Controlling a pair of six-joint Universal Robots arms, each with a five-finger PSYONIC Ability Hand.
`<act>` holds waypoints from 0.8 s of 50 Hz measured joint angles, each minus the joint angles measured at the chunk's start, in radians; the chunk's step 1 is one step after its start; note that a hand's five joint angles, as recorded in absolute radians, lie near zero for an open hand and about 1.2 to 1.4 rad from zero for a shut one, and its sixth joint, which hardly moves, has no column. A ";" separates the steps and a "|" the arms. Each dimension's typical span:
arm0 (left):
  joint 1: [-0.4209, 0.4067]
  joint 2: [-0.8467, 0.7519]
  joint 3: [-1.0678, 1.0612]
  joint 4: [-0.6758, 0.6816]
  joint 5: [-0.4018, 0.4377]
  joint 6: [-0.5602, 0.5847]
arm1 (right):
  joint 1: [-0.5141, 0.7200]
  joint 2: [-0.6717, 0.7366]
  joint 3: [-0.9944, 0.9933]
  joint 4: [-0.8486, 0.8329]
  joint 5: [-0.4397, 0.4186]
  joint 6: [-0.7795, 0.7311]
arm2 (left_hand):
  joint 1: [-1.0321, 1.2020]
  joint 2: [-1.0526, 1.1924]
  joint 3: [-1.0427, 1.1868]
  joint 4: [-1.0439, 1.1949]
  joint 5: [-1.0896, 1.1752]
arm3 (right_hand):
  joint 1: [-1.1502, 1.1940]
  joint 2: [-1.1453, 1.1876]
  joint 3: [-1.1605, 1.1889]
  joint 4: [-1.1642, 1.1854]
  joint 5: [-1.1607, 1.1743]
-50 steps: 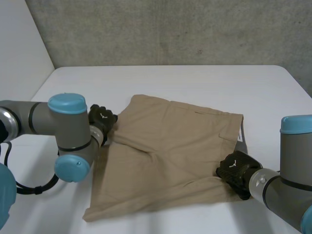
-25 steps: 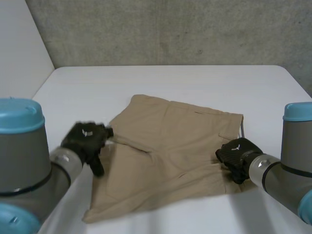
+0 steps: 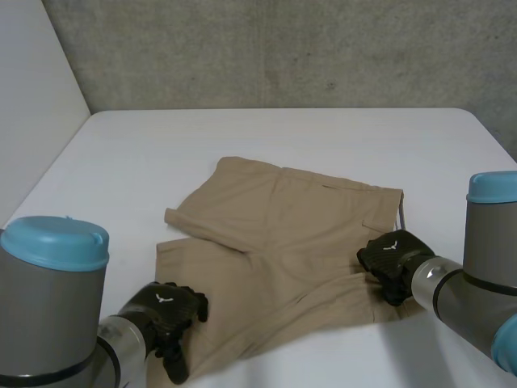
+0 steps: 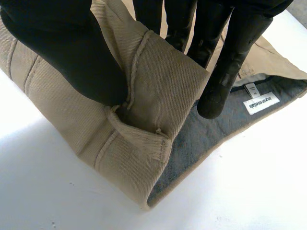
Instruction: Fold the shorts.
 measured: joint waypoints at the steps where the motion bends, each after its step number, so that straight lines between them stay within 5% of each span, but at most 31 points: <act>1: -0.003 0.000 0.000 0.000 0.000 0.000 | 0.000 0.000 0.000 0.000 0.000 0.000 | 0.000 0.000 0.000 0.000 0.000 | 0.000 0.000 0.000 0.000 0.000; 28: -0.082 0.031 -0.018 0.012 -0.011 -0.007 | 0.001 0.006 -0.003 -0.024 0.005 0.004 | 0.001 0.004 0.004 0.003 0.006 | 0.000 0.000 0.000 0.000 0.000; 32: -0.089 0.024 -0.018 0.052 -0.017 -0.006 | 0.003 0.006 -0.002 -0.024 0.005 0.005 | 0.207 0.189 0.180 0.178 0.183 | 0.000 0.000 0.000 0.000 0.000; 33: -0.090 0.015 -0.018 0.083 -0.029 -0.004 | 0.003 0.005 -0.002 -0.024 0.005 0.005 | 0.516 0.481 0.478 0.456 0.458 | 0.000 0.000 0.000 0.000 0.000; 35: -0.090 0.003 -0.018 0.118 -0.045 -0.002 | 0.003 0.004 -0.002 -0.023 0.005 0.005 | 0.700 0.655 0.650 0.651 0.651 | 0.000 0.000 0.000 0.000 0.000; 40: -0.080 -0.034 0.016 0.240 -0.113 0.025 | 0.002 0.000 -0.007 -0.025 0.004 0.006 | 0.705 0.748 0.744 0.745 0.690 | 0.000 0.000 0.000 0.000 0.000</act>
